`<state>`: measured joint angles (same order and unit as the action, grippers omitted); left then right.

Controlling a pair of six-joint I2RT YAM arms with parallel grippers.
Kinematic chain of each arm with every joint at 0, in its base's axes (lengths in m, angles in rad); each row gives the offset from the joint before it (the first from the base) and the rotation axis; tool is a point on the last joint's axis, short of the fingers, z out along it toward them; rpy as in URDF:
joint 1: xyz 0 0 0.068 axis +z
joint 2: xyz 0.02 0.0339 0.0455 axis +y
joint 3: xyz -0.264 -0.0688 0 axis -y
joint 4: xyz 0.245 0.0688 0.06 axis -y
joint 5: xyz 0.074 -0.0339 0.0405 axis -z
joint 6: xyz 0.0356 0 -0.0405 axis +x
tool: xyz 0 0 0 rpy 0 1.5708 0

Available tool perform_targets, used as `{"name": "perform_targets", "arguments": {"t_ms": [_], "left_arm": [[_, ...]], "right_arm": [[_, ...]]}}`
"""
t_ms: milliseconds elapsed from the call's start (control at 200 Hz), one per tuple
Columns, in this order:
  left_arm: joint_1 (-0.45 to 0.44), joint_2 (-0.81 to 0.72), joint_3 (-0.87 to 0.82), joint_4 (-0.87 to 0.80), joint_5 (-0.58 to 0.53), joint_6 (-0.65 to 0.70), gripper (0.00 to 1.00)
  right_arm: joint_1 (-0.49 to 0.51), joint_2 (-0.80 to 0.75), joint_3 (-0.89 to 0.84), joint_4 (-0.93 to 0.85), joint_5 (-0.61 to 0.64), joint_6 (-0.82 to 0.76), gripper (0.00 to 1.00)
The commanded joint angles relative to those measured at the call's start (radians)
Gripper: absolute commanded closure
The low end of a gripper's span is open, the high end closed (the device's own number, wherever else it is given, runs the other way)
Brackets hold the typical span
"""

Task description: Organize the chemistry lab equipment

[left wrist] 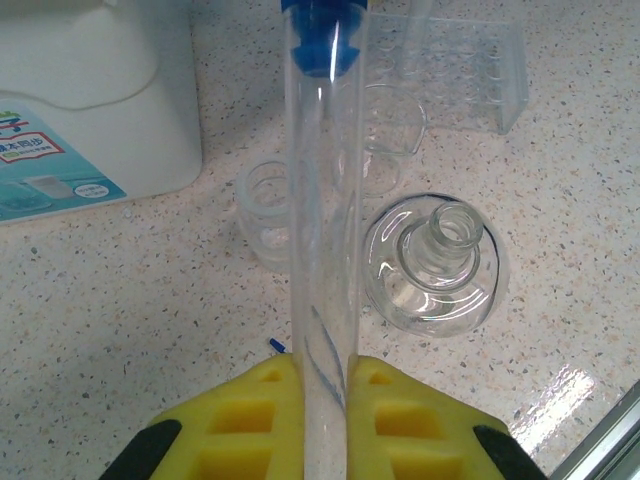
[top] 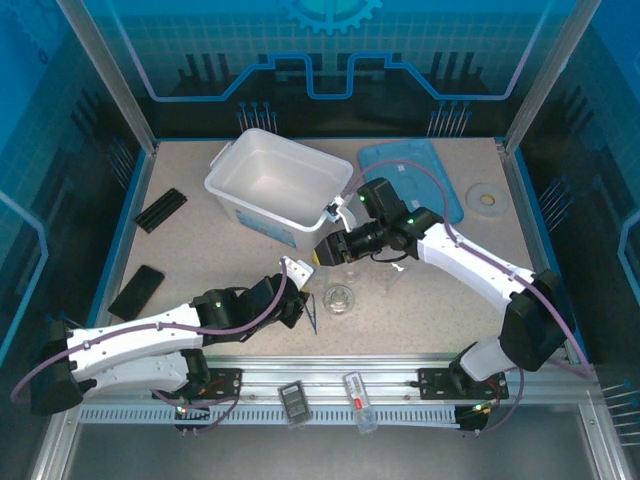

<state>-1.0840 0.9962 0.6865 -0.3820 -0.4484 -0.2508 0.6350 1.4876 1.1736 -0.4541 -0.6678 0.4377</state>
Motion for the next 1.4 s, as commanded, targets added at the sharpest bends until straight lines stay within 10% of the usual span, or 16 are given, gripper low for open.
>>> {"name": "perform_targets", "arguments": {"t_ms": [0, 921, 1156, 1396], "left_arm": [[-0.01, -0.002, 0.036, 0.02, 0.004, 0.024, 0.88], [-0.01, -0.014, 0.028, 0.021, -0.008, 0.017, 0.87], [-0.01, -0.018, 0.032, 0.01, -0.065, -0.011, 0.43], [-0.007, -0.061, 0.011, 0.01, -0.139, -0.047, 0.26]], "right_arm": [[0.018, 0.019, -0.022, 0.028, -0.041, 0.017, 0.52], [0.012, 0.02, -0.043, 0.063, -0.056, 0.043, 0.84], [-0.009, -0.021, -0.029, -0.004, 0.008, 0.015, 0.86], [-0.041, -0.12, -0.001, -0.132, 0.214, -0.022, 0.84]]}}
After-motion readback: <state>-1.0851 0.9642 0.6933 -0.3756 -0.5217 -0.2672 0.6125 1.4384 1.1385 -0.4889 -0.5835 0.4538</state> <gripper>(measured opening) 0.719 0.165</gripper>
